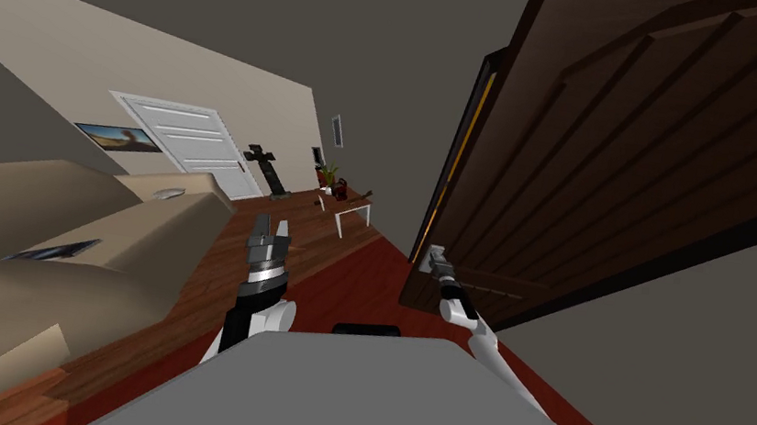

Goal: Pull the door open

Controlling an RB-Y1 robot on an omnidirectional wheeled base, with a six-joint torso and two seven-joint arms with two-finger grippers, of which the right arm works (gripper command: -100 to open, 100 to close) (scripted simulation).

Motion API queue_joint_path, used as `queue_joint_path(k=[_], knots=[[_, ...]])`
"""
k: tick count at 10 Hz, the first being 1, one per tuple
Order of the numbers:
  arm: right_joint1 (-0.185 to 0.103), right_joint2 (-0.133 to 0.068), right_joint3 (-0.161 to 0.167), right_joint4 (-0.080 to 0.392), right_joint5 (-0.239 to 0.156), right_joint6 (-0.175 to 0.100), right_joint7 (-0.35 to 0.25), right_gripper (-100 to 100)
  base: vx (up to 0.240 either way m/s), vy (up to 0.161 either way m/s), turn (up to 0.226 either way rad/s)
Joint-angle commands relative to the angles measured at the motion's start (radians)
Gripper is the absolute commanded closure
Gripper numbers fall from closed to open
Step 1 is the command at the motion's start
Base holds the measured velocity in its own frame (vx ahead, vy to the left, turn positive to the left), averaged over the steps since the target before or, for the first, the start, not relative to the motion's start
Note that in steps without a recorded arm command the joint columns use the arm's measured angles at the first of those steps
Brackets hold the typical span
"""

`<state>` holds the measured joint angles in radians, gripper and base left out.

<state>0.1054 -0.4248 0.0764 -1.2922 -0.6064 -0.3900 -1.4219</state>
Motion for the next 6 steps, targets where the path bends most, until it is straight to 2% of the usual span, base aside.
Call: queue_joint_path(k=[1,6], knots=[[0.012,-0.015,0.017,-0.007,0.006,-0.007,-0.020,100,-0.201,-0.051,0.105],[0.043,-0.072,0.071,-0.033,0.026,-0.036,-0.089,100,-0.215,-0.063,0.102]])
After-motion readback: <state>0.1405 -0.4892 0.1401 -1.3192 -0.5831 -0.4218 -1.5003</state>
